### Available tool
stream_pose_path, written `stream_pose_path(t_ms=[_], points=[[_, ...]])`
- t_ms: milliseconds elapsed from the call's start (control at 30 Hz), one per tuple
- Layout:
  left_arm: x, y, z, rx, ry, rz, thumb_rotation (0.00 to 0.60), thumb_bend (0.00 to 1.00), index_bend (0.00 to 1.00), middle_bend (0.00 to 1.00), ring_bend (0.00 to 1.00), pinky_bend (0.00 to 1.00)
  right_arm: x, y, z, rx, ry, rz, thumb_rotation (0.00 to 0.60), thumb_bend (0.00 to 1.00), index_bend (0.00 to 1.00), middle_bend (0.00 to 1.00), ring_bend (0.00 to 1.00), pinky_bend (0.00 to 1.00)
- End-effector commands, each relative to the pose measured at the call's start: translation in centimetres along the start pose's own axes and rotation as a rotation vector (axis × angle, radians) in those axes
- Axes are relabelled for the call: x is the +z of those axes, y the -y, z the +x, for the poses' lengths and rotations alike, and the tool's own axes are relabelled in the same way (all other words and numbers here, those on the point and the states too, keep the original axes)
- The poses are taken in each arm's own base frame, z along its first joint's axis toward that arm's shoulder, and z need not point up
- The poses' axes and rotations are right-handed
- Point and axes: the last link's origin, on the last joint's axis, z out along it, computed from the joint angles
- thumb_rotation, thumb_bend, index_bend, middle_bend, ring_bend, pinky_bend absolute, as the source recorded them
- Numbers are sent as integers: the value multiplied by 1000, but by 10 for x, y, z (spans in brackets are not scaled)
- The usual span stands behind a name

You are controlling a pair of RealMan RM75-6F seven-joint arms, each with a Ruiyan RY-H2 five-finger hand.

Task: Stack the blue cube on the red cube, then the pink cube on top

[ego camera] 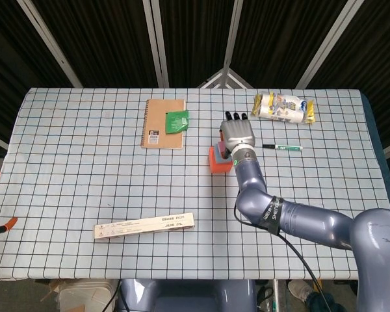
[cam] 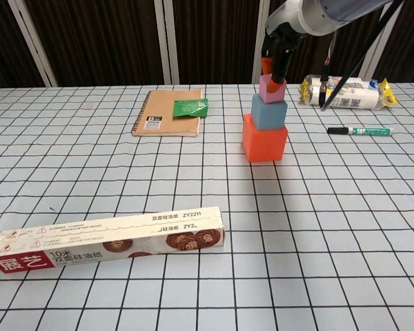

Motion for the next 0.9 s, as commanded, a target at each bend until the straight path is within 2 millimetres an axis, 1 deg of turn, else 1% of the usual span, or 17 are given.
stream_pose_path(t_ms=[33, 900], points=[[0, 0, 0, -1, -2, 2, 600, 114, 47, 0, 0, 0, 0, -1, -1, -7, 4, -3, 600, 439, 528, 2, 13, 0], [0, 1, 1, -3, -3, 4, 600, 114, 47, 0, 0, 0, 1, 2, -2, -6, 16, 3, 600, 439, 523, 2, 12, 0]])
